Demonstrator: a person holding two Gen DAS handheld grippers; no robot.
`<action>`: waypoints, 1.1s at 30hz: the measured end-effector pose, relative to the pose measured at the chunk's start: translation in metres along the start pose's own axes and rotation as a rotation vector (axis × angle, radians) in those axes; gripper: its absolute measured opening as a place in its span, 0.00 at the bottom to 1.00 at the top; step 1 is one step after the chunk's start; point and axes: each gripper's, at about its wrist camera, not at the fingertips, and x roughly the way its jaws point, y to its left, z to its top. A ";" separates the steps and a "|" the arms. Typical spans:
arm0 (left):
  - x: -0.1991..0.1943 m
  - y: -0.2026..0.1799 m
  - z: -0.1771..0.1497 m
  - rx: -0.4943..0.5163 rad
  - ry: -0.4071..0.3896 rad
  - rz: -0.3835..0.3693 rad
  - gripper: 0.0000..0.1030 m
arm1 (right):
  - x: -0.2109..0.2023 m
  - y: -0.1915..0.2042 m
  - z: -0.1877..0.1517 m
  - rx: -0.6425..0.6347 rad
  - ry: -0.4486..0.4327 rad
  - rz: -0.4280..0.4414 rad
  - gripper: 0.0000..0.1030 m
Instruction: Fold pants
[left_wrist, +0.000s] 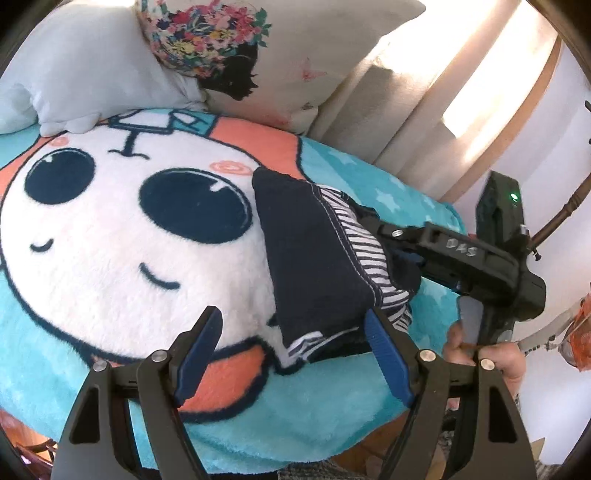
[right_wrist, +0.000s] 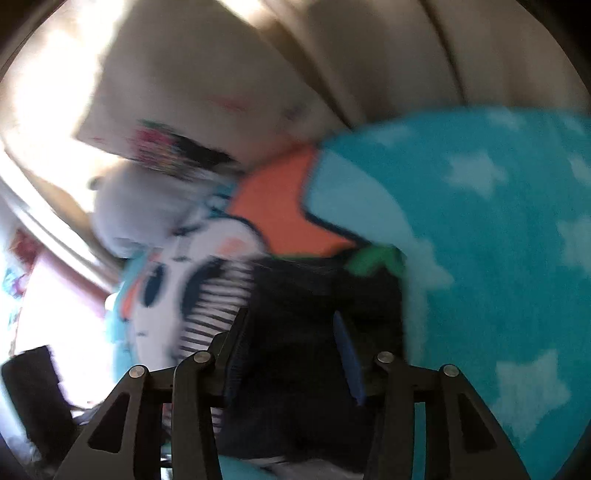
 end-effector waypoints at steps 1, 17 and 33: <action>-0.002 0.001 0.000 -0.001 -0.009 0.008 0.76 | -0.007 -0.002 0.000 0.022 -0.018 0.021 0.48; -0.035 -0.012 -0.007 0.091 -0.174 0.299 0.76 | -0.071 -0.022 -0.036 0.130 -0.197 -0.040 0.66; -0.060 -0.013 -0.021 0.115 -0.190 0.345 0.76 | -0.076 0.010 -0.051 0.070 -0.179 -0.070 0.69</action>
